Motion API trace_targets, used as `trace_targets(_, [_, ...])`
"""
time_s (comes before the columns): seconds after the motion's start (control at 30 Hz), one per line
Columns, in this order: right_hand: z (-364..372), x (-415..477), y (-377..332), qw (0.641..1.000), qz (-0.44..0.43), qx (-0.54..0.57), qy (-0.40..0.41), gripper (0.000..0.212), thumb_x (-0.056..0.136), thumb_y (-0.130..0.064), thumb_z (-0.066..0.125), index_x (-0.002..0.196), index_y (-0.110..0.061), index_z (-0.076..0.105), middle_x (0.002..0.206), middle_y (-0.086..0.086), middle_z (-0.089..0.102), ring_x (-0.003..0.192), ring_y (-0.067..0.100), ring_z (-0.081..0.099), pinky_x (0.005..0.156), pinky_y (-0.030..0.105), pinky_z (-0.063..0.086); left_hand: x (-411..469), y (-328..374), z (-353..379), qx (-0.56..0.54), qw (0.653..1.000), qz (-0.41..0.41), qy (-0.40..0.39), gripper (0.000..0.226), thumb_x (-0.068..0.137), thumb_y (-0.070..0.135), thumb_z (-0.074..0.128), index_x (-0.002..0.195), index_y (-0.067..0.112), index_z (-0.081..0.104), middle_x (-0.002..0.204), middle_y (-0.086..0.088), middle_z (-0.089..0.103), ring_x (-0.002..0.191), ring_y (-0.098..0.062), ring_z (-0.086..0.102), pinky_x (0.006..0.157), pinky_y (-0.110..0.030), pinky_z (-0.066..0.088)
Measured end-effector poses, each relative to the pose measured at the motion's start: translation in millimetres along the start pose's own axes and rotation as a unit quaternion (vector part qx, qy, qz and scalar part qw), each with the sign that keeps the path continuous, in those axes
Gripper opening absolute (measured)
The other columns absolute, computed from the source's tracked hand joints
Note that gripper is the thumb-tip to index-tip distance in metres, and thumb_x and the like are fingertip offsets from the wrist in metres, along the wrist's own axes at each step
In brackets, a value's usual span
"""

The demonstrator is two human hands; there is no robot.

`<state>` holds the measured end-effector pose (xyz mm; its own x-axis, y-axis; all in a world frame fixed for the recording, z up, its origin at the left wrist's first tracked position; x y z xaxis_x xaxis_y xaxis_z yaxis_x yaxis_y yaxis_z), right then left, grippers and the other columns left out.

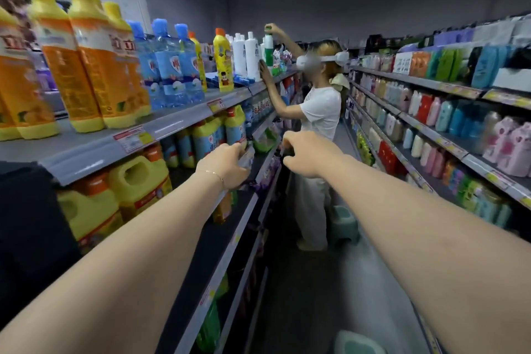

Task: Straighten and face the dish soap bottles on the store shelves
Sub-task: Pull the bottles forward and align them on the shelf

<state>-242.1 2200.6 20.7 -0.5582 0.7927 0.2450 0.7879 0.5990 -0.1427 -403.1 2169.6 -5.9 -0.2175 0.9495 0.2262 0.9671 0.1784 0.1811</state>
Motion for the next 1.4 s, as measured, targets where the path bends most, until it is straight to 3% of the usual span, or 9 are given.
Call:
trace_targets(0.37, [54.1, 155.2, 58.5, 0.995, -0.098, -0.009, -0.01, 0.03, 0.093, -0.026, 0.045, 0.122, -0.018, 0.043, 0.119, 0.005, 0.051, 0.091, 0.026, 0.048, 0.076, 0.036, 0.033, 124.1, -15.1, 44.4, 0.029, 0.996, -0.082, 0.021, 0.046, 0.088, 0.035, 0.057, 0.132, 0.025, 0.046, 0.129, -0.004, 0.049, 0.115, -0.027, 0.052, 0.092, -0.044, 0.048])
trace_targets(0.5, [65.8, 205.7, 71.7, 0.988, -0.154, -0.006, -0.014, 0.026, 0.093, -0.025, 0.045, 0.117, -0.015, 0.045, 0.109, 0.006, 0.052, 0.086, 0.028, 0.05, 0.072, 0.036, 0.036, 157.1, -22.2, 55.7, 0.036, 0.988, -0.147, 0.032, 0.048, 0.09, 0.034, 0.056, 0.134, 0.022, 0.044, 0.132, -0.005, 0.048, 0.116, -0.028, 0.053, 0.093, -0.045, 0.05])
trace_targets(0.63, [84.4, 247.4, 74.6, 0.976, -0.219, -0.011, -0.009, 0.027, 0.093, -0.025, 0.045, 0.118, -0.016, 0.046, 0.114, 0.007, 0.054, 0.093, 0.029, 0.054, 0.079, 0.039, 0.037, 176.4, -25.5, 67.9, 0.039, 0.981, -0.183, 0.057, 0.048, 0.091, 0.035, 0.055, 0.136, 0.023, 0.042, 0.131, -0.003, 0.048, 0.114, -0.027, 0.054, 0.09, -0.041, 0.049])
trace_targets(0.9, [159.9, 267.3, 39.4, 0.938, -0.345, 0.009, -0.014, 0.029, 0.093, -0.026, 0.047, 0.119, -0.015, 0.047, 0.117, 0.008, 0.053, 0.102, 0.03, 0.054, 0.085, 0.041, 0.042, 167.1, -50.5, 123.5, 0.04, 0.969, -0.23, 0.078, 0.042, 0.092, 0.035, 0.054, 0.13, 0.021, 0.046, 0.123, -0.003, 0.05, 0.105, -0.026, 0.055, 0.073, -0.034, 0.045])
trace_targets(1.07, [216.2, 270.7, 26.0, 0.925, -0.38, 0.005, -0.02, 0.03, 0.092, -0.027, 0.045, 0.119, -0.015, 0.048, 0.116, 0.008, 0.055, 0.103, 0.03, 0.053, 0.085, 0.041, 0.04, 156.2, -70.7, 173.1, 0.021, 0.977, -0.209, 0.034, 0.035, 0.093, 0.029, 0.053, 0.125, 0.016, 0.046, 0.119, -0.007, 0.05, 0.097, -0.03, 0.057, 0.073, -0.04, 0.051])
trace_targets(1.17, [253.1, 270.6, 20.8, 0.919, -0.393, -0.01, -0.034, 0.035, 0.091, -0.027, 0.045, 0.123, -0.013, 0.048, 0.119, 0.01, 0.055, 0.106, 0.031, 0.054, 0.083, 0.04, 0.039, 153.3, -84.9, 204.5, -0.026, 0.979, -0.202, 0.017, 0.034, 0.092, 0.02, 0.054, 0.124, 0.011, 0.049, 0.122, -0.011, 0.05, 0.105, -0.029, 0.054, 0.077, -0.03, 0.041])
trace_targets(1.23, [275.8, 272.7, 17.1, 0.916, -0.398, -0.03, -0.044, 0.039, 0.09, -0.028, 0.046, 0.126, -0.011, 0.047, 0.119, 0.012, 0.054, 0.106, 0.033, 0.054, 0.081, 0.038, 0.037, 153.6, -96.2, 222.3, -0.013, 0.98, -0.198, 0.013, 0.033, 0.09, 0.024, 0.054, 0.122, 0.016, 0.051, 0.125, -0.007, 0.052, 0.109, -0.028, 0.054, 0.088, -0.033, 0.046])
trace_targets(1.3, [292.5, 273.2, 13.4, 0.914, -0.399, -0.038, -0.06, 0.042, 0.089, -0.028, 0.048, 0.127, -0.011, 0.046, 0.118, 0.013, 0.054, 0.104, 0.034, 0.055, 0.078, 0.037, 0.035, 153.6, -108.4, 239.8, 0.003, 0.978, -0.206, -0.014, 0.035, 0.091, 0.03, 0.051, 0.125, 0.023, 0.048, 0.128, -0.002, 0.051, 0.11, -0.027, 0.055, 0.088, -0.041, 0.05])
trace_targets(1.4, [320.1, 276.9, 15.3, 0.92, -0.381, -0.025, -0.091, 0.043, 0.089, -0.026, 0.048, 0.13, -0.013, 0.044, 0.12, 0.011, 0.054, 0.104, 0.034, 0.055, 0.084, 0.039, 0.039, 152.9, -119.4, 260.2, 0.021, 0.981, -0.191, -0.037, 0.038, 0.091, 0.03, 0.051, 0.127, 0.021, 0.049, 0.126, -0.002, 0.053, 0.11, -0.027, 0.055, 0.085, -0.041, 0.05])
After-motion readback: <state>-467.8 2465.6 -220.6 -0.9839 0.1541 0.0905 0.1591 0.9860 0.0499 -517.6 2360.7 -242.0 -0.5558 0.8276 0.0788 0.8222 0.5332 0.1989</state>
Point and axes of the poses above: each hand's wrist, its own x-axis towards the middle knuckle, its own z-axis out of the palm, y = z × x, the point moved 7 cm from there along x, towards the middle knuckle
